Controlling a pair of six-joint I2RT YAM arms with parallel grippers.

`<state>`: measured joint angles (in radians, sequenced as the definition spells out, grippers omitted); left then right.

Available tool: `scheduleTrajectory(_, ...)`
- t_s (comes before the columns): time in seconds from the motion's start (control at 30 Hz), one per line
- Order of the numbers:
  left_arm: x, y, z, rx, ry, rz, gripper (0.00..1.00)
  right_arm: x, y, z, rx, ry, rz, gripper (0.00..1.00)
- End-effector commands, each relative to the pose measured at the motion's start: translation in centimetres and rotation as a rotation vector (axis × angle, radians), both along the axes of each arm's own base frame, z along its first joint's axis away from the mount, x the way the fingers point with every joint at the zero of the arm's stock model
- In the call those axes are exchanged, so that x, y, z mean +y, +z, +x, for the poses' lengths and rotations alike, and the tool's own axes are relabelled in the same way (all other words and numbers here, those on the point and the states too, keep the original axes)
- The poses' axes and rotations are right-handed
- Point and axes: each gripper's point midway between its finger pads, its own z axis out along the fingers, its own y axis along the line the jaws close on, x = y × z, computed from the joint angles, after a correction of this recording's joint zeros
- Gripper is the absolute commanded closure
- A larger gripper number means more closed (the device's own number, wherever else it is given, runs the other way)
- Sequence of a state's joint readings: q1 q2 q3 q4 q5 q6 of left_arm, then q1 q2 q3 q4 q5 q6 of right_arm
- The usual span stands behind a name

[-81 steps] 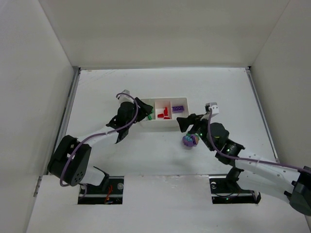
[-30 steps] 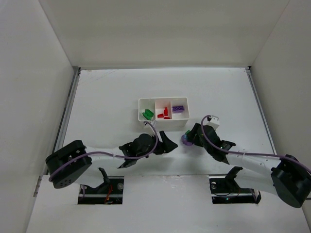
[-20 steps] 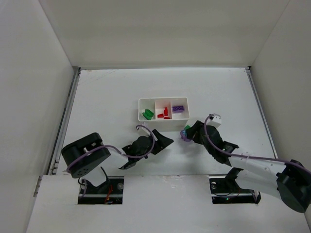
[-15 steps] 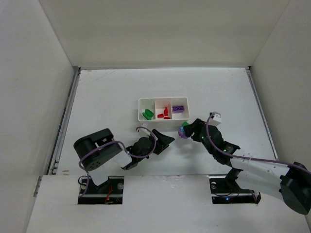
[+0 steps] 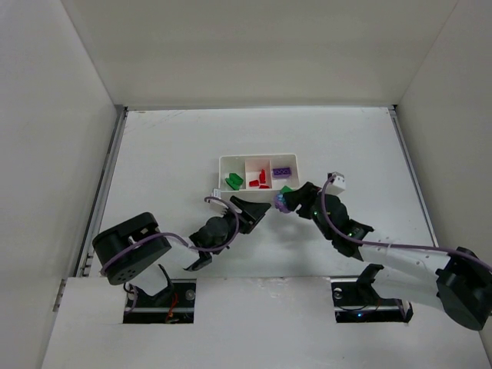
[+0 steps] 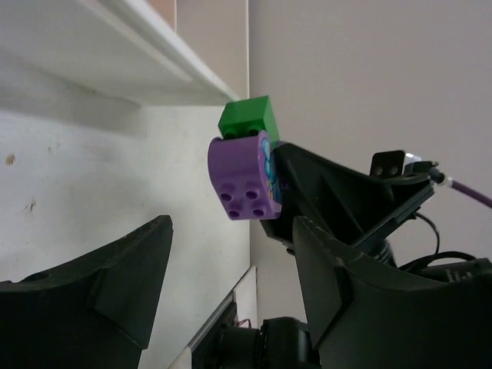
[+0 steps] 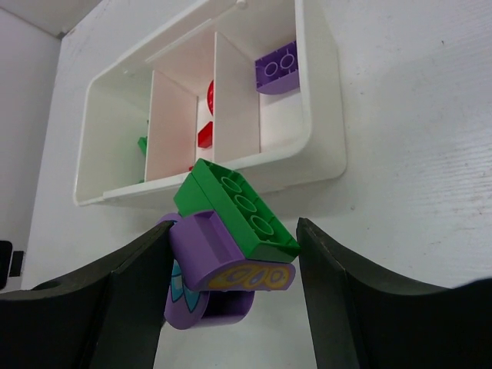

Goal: Sort the legos into containers by color

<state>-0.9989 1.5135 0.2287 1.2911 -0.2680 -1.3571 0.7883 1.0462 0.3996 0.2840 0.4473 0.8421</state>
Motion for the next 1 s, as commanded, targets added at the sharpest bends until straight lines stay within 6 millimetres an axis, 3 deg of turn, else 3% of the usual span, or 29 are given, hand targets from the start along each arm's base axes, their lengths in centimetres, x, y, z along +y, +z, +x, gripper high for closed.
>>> scheduleTrajectory(0.0, 0.5, 6.6, 1.2, -0.159, 0.05, -0.184, 0.39, 1.8, 4.8, 1.2, -0.1, 0.003, 0.131, 0.41)
scheduleTrajectory(0.17, -0.1, 7.1, 1.8, -0.158, 0.049, -0.202, 0.39, 2.6, 5.5, 0.8, -0.103, 0.019, 0.159, 0.41)
scheduleTrajectory(0.43, -1.1, 8.2, 2.0, -0.18, 0.029, -0.217, 0.39, 3.7, 5.0, 0.3, -0.09, 0.042, 0.172, 0.41)
scheduleTrajectory(0.97, -2.3, 9.0, 2.2, -0.196, 0.007, -0.229, 0.72, 3.8, 6.0, -0.4, -0.102, 0.053, 0.23, 0.44)
